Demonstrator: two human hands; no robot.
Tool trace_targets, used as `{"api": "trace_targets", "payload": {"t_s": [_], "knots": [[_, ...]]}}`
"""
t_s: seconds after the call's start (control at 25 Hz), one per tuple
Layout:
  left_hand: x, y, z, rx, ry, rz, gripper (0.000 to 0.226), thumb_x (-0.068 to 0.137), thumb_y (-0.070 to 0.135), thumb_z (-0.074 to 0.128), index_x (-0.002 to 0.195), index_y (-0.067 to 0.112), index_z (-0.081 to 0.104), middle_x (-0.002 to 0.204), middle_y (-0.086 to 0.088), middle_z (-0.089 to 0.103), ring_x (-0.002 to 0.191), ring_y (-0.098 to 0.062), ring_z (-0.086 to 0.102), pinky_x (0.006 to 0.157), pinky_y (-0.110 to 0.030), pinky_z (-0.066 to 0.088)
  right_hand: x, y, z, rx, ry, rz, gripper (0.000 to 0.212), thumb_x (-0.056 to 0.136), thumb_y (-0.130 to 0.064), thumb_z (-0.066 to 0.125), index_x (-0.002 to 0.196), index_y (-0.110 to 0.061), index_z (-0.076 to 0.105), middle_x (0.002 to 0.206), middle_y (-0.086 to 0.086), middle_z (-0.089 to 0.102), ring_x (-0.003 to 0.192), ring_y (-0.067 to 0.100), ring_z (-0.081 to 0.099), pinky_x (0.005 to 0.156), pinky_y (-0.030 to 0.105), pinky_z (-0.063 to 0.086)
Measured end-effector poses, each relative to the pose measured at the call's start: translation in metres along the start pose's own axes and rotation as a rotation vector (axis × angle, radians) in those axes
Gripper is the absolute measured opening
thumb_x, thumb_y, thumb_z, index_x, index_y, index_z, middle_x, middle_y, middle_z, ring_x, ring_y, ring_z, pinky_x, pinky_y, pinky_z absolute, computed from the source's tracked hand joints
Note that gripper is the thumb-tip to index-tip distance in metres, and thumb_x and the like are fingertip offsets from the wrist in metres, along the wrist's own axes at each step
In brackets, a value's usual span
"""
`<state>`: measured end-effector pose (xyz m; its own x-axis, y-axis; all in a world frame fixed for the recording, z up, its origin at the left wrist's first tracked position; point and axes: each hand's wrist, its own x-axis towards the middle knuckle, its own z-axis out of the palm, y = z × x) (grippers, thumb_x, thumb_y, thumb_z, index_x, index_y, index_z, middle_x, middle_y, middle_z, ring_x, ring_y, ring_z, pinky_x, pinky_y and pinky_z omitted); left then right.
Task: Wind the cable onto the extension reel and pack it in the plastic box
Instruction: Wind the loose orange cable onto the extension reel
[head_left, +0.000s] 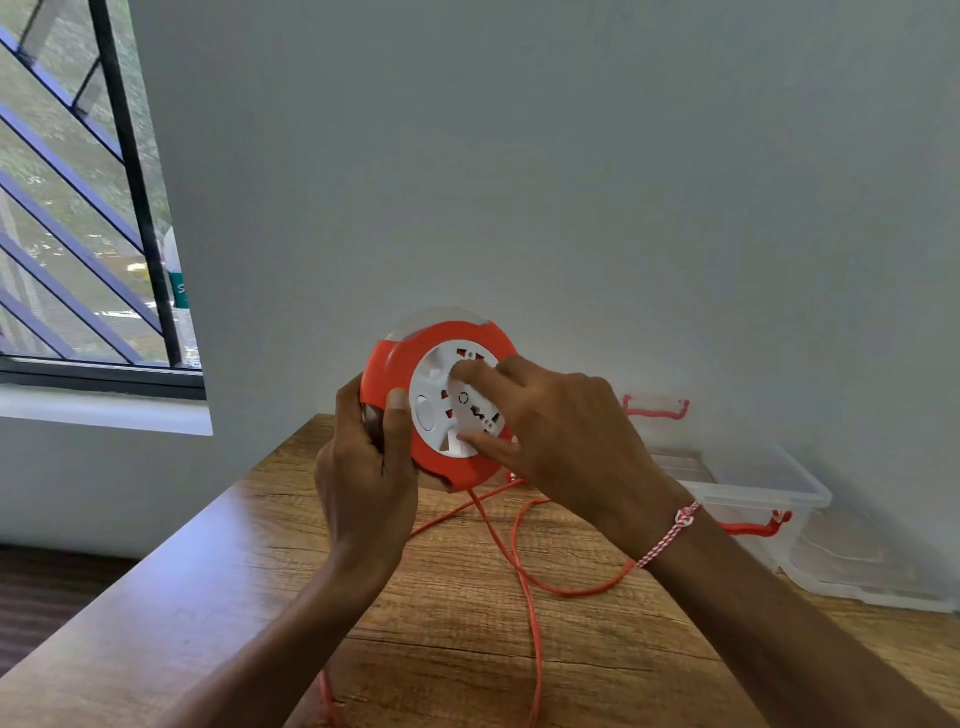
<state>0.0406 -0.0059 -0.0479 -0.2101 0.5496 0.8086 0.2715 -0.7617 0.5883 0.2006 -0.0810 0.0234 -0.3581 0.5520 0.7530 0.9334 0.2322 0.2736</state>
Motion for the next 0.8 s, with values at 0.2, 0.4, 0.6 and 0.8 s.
{"api": "trace_targets", "payload": {"t_s": [0.2,0.4,0.6,0.8], "knots": [[-0.002,0.001,0.002,-0.03,-0.011,0.003,0.026,0.102,0.068,0.034,0.126,0.057,0.037,0.084,0.039,0.065,0.074,0.007,0.07,0.054,-0.015,0.058,-0.001,-0.001,0.007,-0.123,-0.049,-0.092,0.065,0.095,-0.054,0.064,0.151,-0.026,0.047,0.116,0.007,0.077,0.075,0.026,0.077,0.062,0.031,0.059],[-0.008,-0.003,0.005,-0.034,-0.018,0.051,0.049,0.103,0.069,0.031,0.129,0.031,0.05,0.072,0.017,0.062,0.076,-0.007,0.07,0.053,-0.03,0.06,-0.005,-0.002,0.012,-0.018,0.025,0.023,0.064,0.085,-0.059,0.073,0.136,-0.022,0.061,0.095,0.011,0.08,0.065,0.028,0.075,0.063,0.034,0.061],[-0.011,-0.002,0.005,-0.029,-0.053,0.075,0.055,0.103,0.07,0.031,0.13,0.027,0.051,0.075,0.024,0.061,0.078,0.003,0.07,0.055,-0.015,0.055,-0.005,-0.014,0.017,0.301,0.058,0.444,0.059,0.082,-0.069,0.068,0.118,-0.025,0.056,0.096,-0.002,0.075,0.068,0.017,0.073,0.055,0.02,0.057],[-0.01,-0.001,0.005,0.019,-0.056,0.09,0.054,0.103,0.069,0.031,0.133,0.027,0.047,0.078,0.028,0.058,0.08,0.01,0.068,0.055,-0.013,0.052,-0.001,-0.024,0.015,1.297,-0.089,1.084,0.051,0.087,-0.054,0.074,0.117,-0.019,0.052,0.072,0.006,0.079,0.051,0.02,0.074,0.038,0.021,0.048]]}}
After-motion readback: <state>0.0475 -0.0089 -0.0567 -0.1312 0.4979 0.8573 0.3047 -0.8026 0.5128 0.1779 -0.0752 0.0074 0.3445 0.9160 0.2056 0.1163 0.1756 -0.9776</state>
